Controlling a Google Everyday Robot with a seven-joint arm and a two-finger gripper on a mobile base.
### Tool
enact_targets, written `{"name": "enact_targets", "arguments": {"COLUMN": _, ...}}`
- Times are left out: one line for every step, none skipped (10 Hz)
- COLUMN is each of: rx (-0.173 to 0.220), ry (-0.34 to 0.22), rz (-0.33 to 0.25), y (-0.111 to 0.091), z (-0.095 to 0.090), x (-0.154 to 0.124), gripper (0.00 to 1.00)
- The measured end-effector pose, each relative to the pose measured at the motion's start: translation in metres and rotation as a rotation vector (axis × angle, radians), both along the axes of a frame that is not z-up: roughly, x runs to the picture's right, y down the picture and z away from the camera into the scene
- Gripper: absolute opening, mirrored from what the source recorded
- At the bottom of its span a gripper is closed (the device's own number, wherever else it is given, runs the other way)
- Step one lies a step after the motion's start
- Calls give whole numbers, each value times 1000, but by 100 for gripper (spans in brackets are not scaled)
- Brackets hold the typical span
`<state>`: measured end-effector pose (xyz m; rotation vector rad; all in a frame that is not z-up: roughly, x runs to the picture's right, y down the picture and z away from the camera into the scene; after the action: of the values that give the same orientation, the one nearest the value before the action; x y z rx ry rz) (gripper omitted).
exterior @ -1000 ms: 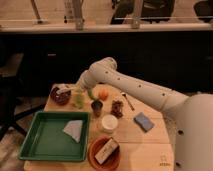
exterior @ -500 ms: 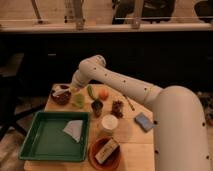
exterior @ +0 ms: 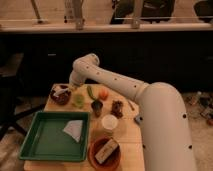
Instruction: Wipe purple bowl with brush
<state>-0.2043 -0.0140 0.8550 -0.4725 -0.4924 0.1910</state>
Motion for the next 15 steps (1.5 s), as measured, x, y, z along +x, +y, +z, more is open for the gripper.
{"name": "enact_targets", "arguments": {"rx": 0, "ry": 1, "rz": 1, "y": 0, "z": 0, "x": 1, "gripper": 0}}
{"name": "enact_targets", "arguments": {"rx": 0, "ry": 2, "rz": 2, "y": -1, "z": 0, "x": 2, "gripper": 0}}
{"name": "enact_targets", "arguments": {"rx": 0, "ry": 2, "rz": 2, "y": 0, "z": 0, "x": 2, "gripper": 0}}
{"name": "enact_targets", "arguments": {"rx": 0, "ry": 1, "rz": 2, "y": 0, "z": 0, "x": 1, "gripper": 0}}
{"name": "enact_targets", "arguments": {"rx": 0, "ry": 0, "rz": 1, "y": 0, "z": 0, "x": 1, "gripper": 0}}
{"name": "enact_targets", "arguments": {"rx": 0, "ry": 0, "rz": 0, "y": 0, "z": 0, "x": 0, "gripper": 0}}
{"name": "enact_targets", "arguments": {"rx": 0, "ry": 2, "rz": 0, "y": 0, "z": 0, "x": 1, "gripper": 0}}
{"name": "enact_targets", "arguments": {"rx": -3, "ry": 11, "rz": -5, "y": 1, "z": 2, "x": 4, "gripper": 0}}
{"name": "enact_targets", "arguments": {"rx": -8, "ry": 32, "rz": -18, "y": 3, "z": 5, "x": 7, "gripper": 0}}
{"name": "enact_targets", "arguments": {"rx": -20, "ry": 71, "rz": -39, "y": 7, "z": 10, "x": 12, "gripper": 0}}
{"name": "enact_targets", "arguments": {"rx": -32, "ry": 93, "rz": -48, "y": 10, "z": 13, "x": 15, "gripper": 0}}
{"name": "enact_targets", "arguments": {"rx": -42, "ry": 109, "rz": -46, "y": 11, "z": 17, "x": 21, "gripper": 0}}
{"name": "enact_targets", "arguments": {"rx": -48, "ry": 115, "rz": -42, "y": 12, "z": 19, "x": 23, "gripper": 0}}
{"name": "enact_targets", "arguments": {"rx": -53, "ry": 117, "rz": -42, "y": 13, "z": 21, "x": 23, "gripper": 0}}
{"name": "enact_targets", "arguments": {"rx": -54, "ry": 120, "rz": -40, "y": 11, "z": 22, "x": 23, "gripper": 0}}
